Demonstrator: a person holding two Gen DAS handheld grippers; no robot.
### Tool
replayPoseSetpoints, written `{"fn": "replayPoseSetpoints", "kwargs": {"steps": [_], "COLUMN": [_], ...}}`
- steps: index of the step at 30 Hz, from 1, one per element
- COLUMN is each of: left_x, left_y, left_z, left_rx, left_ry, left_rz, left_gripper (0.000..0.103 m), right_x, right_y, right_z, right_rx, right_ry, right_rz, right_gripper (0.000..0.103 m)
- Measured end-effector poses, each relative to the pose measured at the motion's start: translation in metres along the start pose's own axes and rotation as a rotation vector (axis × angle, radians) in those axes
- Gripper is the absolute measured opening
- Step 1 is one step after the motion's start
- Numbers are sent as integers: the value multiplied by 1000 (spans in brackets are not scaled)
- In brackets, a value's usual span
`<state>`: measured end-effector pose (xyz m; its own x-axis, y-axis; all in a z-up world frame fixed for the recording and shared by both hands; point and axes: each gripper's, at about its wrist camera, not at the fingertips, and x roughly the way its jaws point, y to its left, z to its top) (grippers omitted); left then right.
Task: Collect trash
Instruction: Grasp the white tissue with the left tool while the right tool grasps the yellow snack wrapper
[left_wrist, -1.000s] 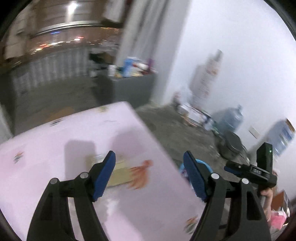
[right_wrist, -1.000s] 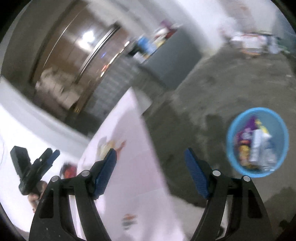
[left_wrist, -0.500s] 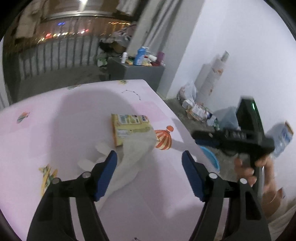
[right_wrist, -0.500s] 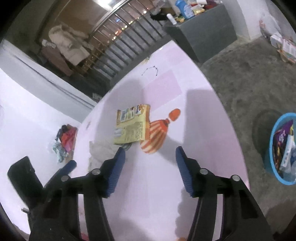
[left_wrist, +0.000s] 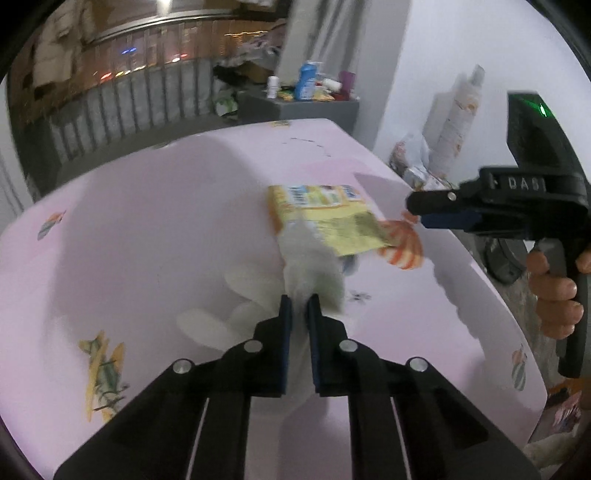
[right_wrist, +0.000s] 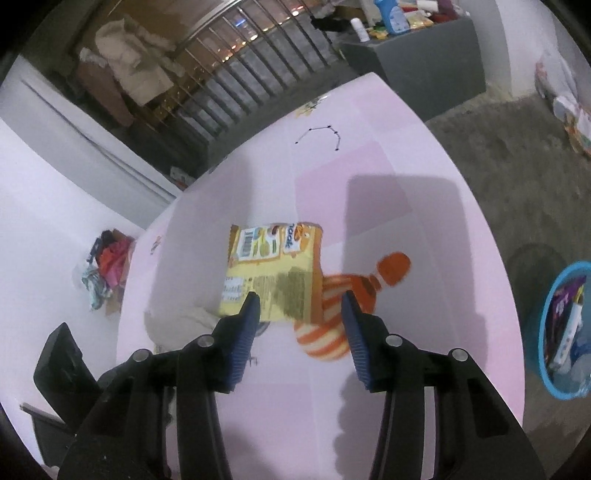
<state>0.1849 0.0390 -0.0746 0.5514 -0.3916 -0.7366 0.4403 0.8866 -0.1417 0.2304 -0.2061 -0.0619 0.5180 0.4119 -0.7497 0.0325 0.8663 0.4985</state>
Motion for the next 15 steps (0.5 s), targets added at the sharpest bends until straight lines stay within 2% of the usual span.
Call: {"fn": "replayPoseSetpoints", "kwargs": {"steps": [3,6,8,12,15], "left_x": [2,11,18,23,23], "left_y": [25,45,53,56,52], "left_z": [3,9,14,20,18], "left_rx": [-91,-192,-241,-271,-256], "left_ry": [-3,7,11,12,8], "left_rz": [31,27,28,28,41], "left_gripper": [7,7,7,7,7], "right_x": [12,29,39,44,43], "right_y": [6,15,18,29,33], "right_z": [6,12,13,10,5], "right_rx": [-21,-59,-86,-161,-224], "right_ry": [18,27,36,26,34], "right_rz": [-20,-80,-118,-177,-221], "right_gripper": [44,44,40,28,25]}}
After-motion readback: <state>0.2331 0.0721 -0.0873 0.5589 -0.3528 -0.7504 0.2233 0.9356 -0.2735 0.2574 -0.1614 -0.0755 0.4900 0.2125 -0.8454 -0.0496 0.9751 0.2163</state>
